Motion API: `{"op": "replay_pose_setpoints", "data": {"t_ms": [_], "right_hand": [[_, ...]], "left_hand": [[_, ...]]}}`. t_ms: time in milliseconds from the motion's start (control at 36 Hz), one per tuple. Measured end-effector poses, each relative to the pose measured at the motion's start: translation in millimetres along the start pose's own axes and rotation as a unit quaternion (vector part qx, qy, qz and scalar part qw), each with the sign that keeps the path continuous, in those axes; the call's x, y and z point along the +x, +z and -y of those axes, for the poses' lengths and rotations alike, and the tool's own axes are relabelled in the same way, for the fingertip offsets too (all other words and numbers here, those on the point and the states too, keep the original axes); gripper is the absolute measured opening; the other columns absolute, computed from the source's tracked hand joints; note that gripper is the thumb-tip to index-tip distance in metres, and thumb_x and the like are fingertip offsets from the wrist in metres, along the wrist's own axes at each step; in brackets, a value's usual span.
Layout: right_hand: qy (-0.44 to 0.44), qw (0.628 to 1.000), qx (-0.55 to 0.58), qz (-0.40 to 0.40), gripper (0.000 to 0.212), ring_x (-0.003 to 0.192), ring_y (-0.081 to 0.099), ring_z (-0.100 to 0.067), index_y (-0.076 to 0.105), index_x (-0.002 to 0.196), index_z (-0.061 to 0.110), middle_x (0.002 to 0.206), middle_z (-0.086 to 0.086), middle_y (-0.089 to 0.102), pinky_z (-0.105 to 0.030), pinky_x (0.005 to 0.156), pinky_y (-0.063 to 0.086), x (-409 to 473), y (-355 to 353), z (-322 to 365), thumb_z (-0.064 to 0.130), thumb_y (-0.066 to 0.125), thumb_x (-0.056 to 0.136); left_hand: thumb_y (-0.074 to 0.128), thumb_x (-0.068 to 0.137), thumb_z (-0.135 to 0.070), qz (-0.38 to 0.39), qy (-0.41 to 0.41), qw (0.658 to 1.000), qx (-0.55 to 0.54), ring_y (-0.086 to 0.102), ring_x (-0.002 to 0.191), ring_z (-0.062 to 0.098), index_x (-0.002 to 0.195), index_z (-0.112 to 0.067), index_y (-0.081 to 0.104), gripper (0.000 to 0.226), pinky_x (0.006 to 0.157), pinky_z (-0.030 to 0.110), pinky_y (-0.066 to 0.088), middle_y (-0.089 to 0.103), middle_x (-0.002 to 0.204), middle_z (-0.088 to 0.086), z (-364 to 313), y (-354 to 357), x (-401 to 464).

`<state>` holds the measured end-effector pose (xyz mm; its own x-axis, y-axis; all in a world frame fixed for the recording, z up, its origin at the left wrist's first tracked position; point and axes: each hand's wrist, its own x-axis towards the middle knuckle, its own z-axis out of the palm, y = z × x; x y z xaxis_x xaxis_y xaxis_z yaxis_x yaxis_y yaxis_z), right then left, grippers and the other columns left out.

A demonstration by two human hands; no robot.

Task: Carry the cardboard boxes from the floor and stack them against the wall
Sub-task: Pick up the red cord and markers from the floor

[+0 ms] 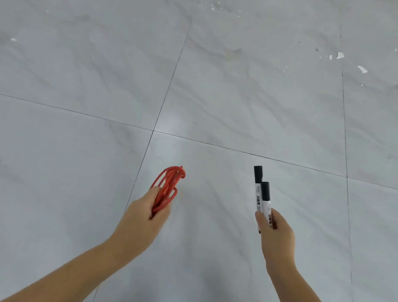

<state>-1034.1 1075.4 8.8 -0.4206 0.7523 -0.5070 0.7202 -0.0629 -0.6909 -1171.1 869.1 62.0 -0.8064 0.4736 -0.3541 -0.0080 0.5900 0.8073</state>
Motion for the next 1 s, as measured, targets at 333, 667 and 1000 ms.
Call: {"op": "replay_pose_setpoints", "data": {"t_ms": [333, 667, 1000], "right_hand": [[0.01, 0.998, -0.049, 0.028, 0.016, 0.068, 0.045, -0.018, 0.058, 0.081, 0.012, 0.082, 0.0, 0.051, -0.033, 0.063, 0.038, -132, -86, 99, 0.021, 0.056, 0.094], [-0.003, 0.993, -0.081, 0.087, 0.026, 0.073, 0.051, -0.015, 0.05, 0.072, 0.036, 0.087, 0.003, 0.054, -0.029, 0.066, 0.041, -306, -215, 259, 0.023, 0.057, 0.093], [-0.121, 0.988, -0.043, 0.084, 0.025, 0.078, 0.052, -0.009, 0.051, 0.077, 0.042, 0.092, 0.009, 0.054, -0.024, 0.067, 0.041, -454, -273, 405, 0.024, 0.057, 0.093]], "left_hand": [[0.049, 0.095, -0.011, -0.038, -0.179, 0.981, -0.059, 0.036, 0.056, 0.017, 0.085, -0.002, 0.05, 0.014, 0.048, 0.026, 0.033, 0.04, 0.063, 0.005, -90, -78, -126], [0.044, 0.098, -0.011, -0.01, -0.255, 0.95, -0.181, 0.036, 0.04, 0.005, 0.076, -0.014, 0.046, 0.022, 0.044, 0.017, 0.036, 0.039, 0.046, -0.011, -289, -177, -239], [0.047, 0.096, -0.03, -0.047, -0.187, 0.955, -0.224, 0.046, 0.042, 0.003, 0.083, -0.016, 0.052, 0.02, 0.048, 0.013, 0.043, 0.046, 0.049, -0.01, -411, -324, -355]]}}
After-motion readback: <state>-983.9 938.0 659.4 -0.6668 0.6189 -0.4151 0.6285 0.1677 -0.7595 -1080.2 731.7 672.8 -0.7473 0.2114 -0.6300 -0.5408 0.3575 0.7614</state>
